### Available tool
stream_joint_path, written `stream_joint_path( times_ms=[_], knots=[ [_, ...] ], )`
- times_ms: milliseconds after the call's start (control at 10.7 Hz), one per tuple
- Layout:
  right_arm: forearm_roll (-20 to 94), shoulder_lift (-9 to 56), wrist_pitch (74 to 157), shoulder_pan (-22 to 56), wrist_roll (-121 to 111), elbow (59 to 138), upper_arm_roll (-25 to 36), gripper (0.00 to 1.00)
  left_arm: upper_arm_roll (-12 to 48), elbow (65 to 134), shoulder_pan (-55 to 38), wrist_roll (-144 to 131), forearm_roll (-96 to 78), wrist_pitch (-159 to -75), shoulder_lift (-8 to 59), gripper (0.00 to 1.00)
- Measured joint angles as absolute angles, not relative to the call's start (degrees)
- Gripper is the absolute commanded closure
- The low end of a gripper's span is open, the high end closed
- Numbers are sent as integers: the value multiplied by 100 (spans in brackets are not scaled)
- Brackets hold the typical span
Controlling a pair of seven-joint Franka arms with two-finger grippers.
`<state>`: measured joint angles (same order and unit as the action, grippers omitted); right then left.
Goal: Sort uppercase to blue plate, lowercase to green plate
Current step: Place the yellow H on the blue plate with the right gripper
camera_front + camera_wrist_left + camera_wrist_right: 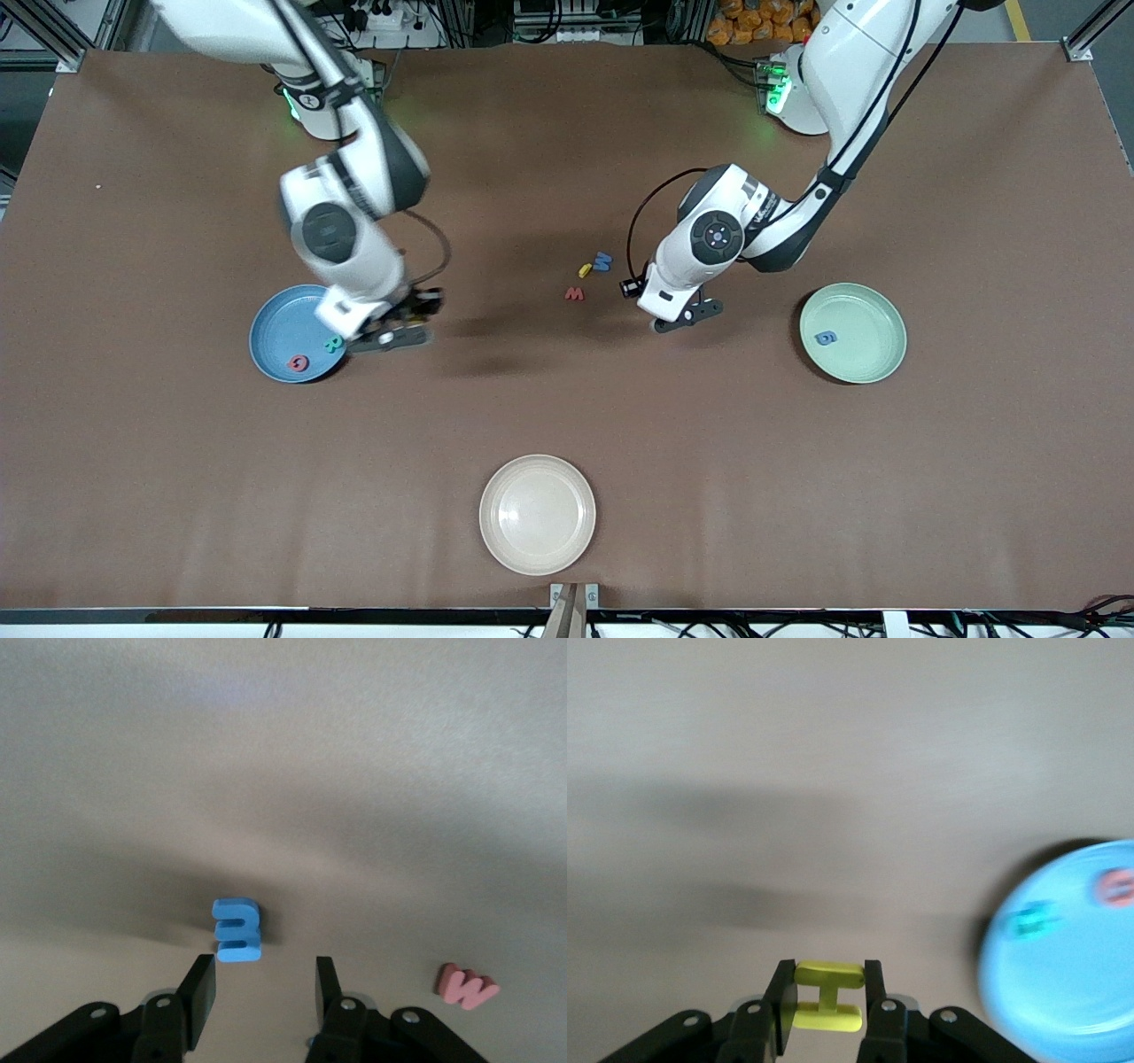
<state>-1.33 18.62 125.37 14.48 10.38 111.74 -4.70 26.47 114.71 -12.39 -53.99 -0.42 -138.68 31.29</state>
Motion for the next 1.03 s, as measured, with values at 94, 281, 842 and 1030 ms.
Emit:
stream_joint_path(
  times_ms=[94, 281, 842, 1030],
  knots=[
    [-121, 1864, 12511, 1107, 327, 11201, -278, 100, 2645, 11486, -1245, -5399, 67, -13868, 3171, 46],
    [-115, 1886, 12505, 673, -758, 11288, 52, 98, 2643, 11549, -1251, -5399, 147, -13869, 3197, 46],
    [-113, 2175, 12629, 441, -1216, 11596, 201, 0, 2556, 11638, -1272, -5400, 461, -13869, 3243, 46],
    [-77, 2158, 12634, 463, -1214, 11585, 191, 0, 2543, 11635, -1273, -5400, 484, -13888, 3273, 46]
  ],
)
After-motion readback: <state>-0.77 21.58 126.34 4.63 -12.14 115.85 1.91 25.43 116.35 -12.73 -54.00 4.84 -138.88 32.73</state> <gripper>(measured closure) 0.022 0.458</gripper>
